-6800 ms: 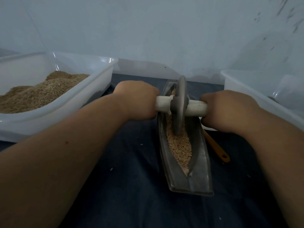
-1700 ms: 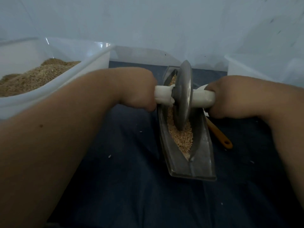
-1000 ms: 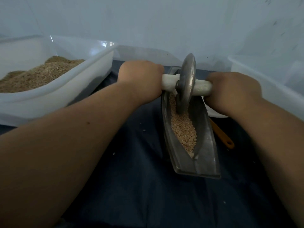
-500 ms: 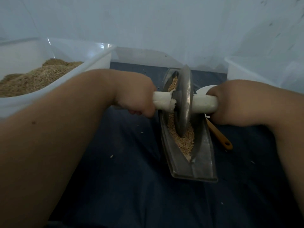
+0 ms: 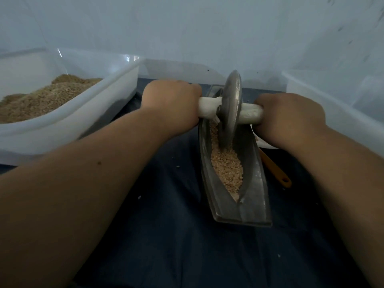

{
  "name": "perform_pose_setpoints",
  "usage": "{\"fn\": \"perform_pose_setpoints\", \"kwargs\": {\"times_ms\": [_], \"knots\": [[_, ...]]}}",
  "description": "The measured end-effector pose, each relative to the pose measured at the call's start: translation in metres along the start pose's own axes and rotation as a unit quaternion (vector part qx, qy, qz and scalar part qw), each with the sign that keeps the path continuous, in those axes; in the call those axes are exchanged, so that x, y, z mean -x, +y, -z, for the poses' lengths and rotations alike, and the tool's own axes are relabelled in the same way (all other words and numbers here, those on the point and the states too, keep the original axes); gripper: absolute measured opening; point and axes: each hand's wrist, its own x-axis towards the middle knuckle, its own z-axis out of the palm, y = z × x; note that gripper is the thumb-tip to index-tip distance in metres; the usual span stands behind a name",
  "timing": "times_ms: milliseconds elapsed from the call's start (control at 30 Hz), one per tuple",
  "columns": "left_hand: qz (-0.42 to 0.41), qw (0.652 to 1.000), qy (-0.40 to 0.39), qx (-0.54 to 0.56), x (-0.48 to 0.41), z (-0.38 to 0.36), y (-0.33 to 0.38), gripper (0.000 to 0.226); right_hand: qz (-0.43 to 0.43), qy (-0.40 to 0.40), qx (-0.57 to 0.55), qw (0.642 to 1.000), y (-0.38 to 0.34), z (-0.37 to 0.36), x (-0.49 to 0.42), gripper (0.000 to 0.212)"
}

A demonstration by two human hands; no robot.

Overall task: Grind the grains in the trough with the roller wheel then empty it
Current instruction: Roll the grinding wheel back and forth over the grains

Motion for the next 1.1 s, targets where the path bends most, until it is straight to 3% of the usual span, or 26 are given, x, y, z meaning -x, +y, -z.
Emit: {"fn": "perform_pose_setpoints", "kwargs": {"times_ms": [133,233,333,433,600,800,900,1033,1100], "knots": [[-0.02,0.998,-0.054,0.005,0.001,0.005,-0.005,0.018,0.024,-0.031,0.004,0.999,0.001,0.008,0.005,0.015],[-0.068,0.986,-0.145,0.04,0.002,0.017,-0.013,0.024,0.061,-0.113,-0.01,0.992,0.003,0.026,0.009,0.015],[-0.09,0.945,-0.293,0.115,0.007,0.035,-0.016,0.024,0.074,-0.235,-0.067,0.967,0.001,0.049,0.015,0.013],[-0.079,0.907,-0.38,0.163,0.012,0.044,-0.018,0.02,0.08,-0.269,-0.08,0.957,0.0,0.061,0.021,0.011],[-0.118,0.955,-0.252,0.099,0.012,0.034,-0.016,0.022,0.077,-0.246,-0.058,0.964,-0.004,0.056,0.022,0.013],[-0.067,0.982,-0.163,0.059,0.007,0.016,-0.016,0.029,0.047,-0.084,-0.018,0.995,-0.002,0.026,0.013,0.011],[-0.042,0.993,-0.11,0.019,0.006,0.014,-0.011,0.024,0.025,-0.041,-0.012,0.999,-0.003,0.016,0.009,0.019],[-0.045,0.991,-0.122,0.02,0.003,0.014,-0.011,0.023,0.025,-0.03,-0.007,0.999,-0.004,0.015,0.007,0.015],[-0.057,0.984,-0.163,0.044,0.002,0.018,-0.014,0.023,0.045,-0.068,-0.012,0.997,-0.003,0.022,0.008,0.01]]}}
